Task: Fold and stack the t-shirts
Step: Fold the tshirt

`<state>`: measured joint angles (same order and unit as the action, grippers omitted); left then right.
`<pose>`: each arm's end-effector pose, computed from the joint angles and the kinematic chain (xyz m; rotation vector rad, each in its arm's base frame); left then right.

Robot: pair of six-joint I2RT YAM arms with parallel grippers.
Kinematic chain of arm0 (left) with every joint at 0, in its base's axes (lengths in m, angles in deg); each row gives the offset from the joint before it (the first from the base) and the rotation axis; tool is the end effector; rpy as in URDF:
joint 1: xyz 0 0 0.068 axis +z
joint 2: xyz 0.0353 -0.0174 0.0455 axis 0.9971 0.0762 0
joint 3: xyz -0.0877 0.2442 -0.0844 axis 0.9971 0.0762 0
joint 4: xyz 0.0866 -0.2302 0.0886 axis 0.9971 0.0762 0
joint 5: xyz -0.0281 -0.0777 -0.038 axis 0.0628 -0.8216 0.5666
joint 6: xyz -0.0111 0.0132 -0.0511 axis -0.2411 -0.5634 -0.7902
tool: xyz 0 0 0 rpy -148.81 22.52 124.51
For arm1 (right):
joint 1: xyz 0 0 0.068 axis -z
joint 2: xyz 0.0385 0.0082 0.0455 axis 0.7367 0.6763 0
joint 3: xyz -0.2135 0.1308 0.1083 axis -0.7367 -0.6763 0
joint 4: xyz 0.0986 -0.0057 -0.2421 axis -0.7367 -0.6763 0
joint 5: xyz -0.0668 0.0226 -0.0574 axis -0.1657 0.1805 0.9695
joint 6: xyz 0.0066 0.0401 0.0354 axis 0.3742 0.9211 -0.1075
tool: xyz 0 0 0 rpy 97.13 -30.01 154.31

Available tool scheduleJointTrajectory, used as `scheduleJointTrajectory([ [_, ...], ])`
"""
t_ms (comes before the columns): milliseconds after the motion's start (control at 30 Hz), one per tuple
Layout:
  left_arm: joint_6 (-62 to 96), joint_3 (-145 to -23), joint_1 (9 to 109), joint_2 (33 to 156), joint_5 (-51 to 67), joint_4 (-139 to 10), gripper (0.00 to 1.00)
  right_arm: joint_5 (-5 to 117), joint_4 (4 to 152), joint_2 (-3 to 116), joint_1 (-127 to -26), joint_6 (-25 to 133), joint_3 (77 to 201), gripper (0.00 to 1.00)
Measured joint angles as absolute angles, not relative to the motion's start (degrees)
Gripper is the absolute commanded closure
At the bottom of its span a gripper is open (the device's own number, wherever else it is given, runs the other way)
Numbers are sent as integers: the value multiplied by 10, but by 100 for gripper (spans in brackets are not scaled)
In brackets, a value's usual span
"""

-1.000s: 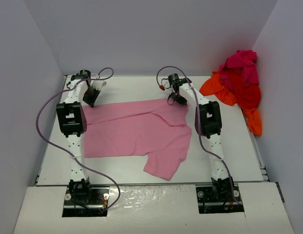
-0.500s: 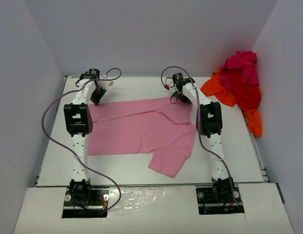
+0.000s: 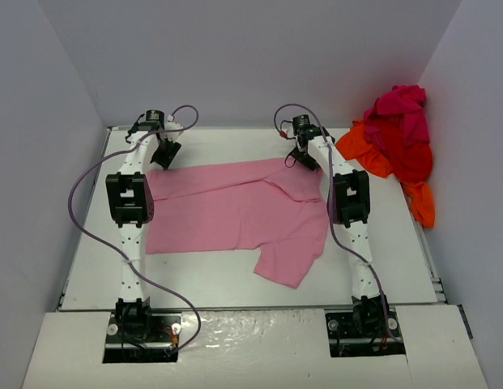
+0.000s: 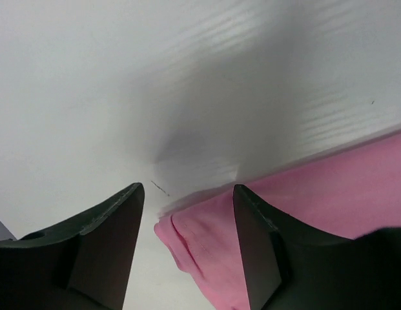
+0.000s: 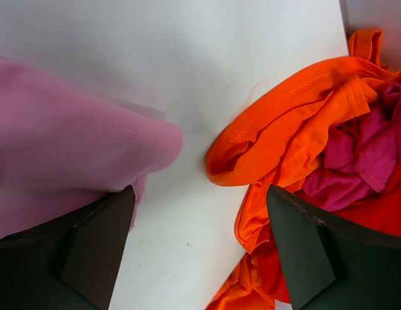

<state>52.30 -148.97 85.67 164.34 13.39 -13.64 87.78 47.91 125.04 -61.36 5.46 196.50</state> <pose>0.5487 -0.0016 0.1931 0.5395 2.5123 0.0860 0.5591 0.1236 0.1614 -0.9393 2.2221 -0.7215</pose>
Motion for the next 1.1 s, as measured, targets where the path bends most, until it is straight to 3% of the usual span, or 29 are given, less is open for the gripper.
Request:
scheduleJointTrajectory([
  [300, 496, -1499, 841, 1629, 135, -170, 39, 872, 512, 1244, -609, 87, 1963, 12],
  [467, 492, -1465, 840, 1559, 135, -191, 39, 853, 523, 1190, -611, 121, 1913, 12],
  [833, 628, -1045, 835, 1168, 82, -251, 39, 826, 563, 852, -598, 169, 1699, 11],
  [1100, 732, -816, 835, 1024, 52, -215, 39, 875, 580, 773, -561, 214, 1667, 11],
])
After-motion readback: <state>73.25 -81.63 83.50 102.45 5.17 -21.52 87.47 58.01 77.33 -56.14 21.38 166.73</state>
